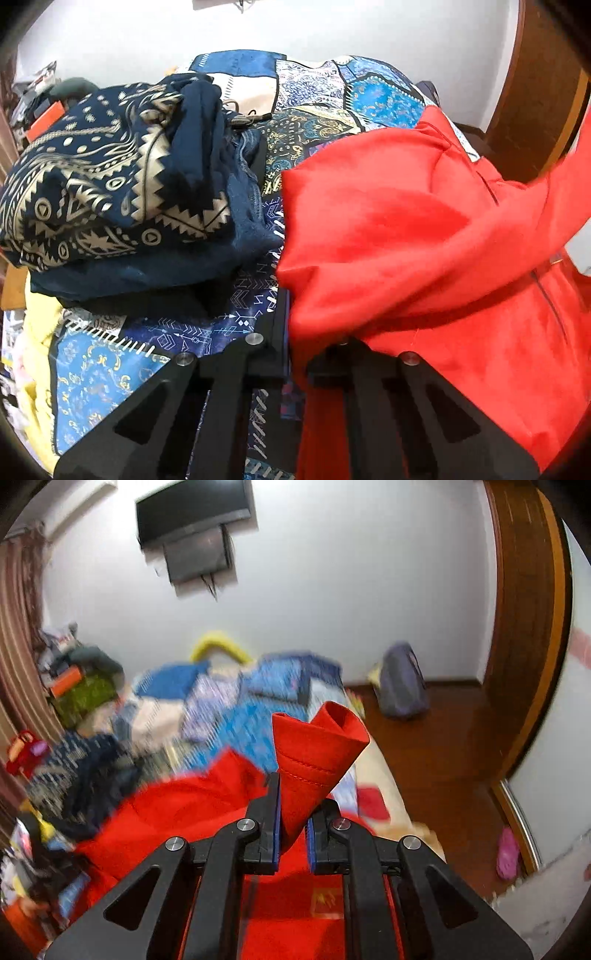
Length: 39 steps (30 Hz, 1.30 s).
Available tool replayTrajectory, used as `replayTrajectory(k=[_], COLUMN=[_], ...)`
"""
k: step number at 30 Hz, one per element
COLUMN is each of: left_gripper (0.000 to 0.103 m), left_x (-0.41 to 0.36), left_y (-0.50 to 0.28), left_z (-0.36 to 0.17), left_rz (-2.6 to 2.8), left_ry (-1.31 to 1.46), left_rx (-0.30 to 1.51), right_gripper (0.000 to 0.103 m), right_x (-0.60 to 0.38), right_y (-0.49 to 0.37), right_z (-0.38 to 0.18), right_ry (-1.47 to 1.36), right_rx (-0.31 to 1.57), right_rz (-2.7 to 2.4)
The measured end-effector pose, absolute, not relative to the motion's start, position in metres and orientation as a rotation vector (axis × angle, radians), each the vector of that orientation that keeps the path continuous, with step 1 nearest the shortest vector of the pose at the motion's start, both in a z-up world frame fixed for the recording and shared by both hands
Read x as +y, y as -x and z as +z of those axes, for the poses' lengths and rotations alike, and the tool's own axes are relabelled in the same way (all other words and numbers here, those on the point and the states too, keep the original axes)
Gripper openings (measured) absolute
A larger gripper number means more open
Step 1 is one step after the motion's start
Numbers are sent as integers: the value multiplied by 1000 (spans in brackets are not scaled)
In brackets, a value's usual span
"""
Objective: Fold large clothes
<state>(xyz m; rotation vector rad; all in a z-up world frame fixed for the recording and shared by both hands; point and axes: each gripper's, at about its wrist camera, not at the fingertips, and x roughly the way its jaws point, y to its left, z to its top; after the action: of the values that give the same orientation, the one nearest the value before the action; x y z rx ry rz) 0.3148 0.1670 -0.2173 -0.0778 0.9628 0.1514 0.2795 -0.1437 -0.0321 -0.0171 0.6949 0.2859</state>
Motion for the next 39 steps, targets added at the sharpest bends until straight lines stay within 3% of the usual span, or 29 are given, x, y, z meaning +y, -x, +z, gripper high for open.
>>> replayTrajectory(k=[6,14,18,20,24,25,30,33,36,39], left_gripper=[7,7,10,15,46,50,50,51,70,71], left_x=[168,168,156,152,152,151,150,149,145,132], left_y=[-310,-303,-307,-304,-277,-273,-249,-249,-262,-289], left_z=[-212,-175,-186,-200,-226,-229,-217,-189,-160,-145], left_rz=[171,192,164,150,86,71,13,10,9,-13], left_ry=[49,34,-55,-91,-89,-83,-69,-70,-66,-65], left_rx=[935,832,894,948,1056,1065,1075,1017,934,899], right_gripper=[9,9,20,31,40,42,43,50,63,65], right_x=[-160,-188,-191,-197,-212,-216,-233,-234,-224,-196], right_y=[-283,-265,-256,-252,-237,-234,-217,-215,-219,-233], right_z=[-98,-115,-136,-147,-155,-154,-129,-102,-84,-79], right_ry=[46,24,75,88,102,93,63,51,1,-7], right_rx=[854,909,1003,1061,1114,1118,1088,1027,957,951], right_rz=[231,226,198,171,121,121,110,106,153,235])
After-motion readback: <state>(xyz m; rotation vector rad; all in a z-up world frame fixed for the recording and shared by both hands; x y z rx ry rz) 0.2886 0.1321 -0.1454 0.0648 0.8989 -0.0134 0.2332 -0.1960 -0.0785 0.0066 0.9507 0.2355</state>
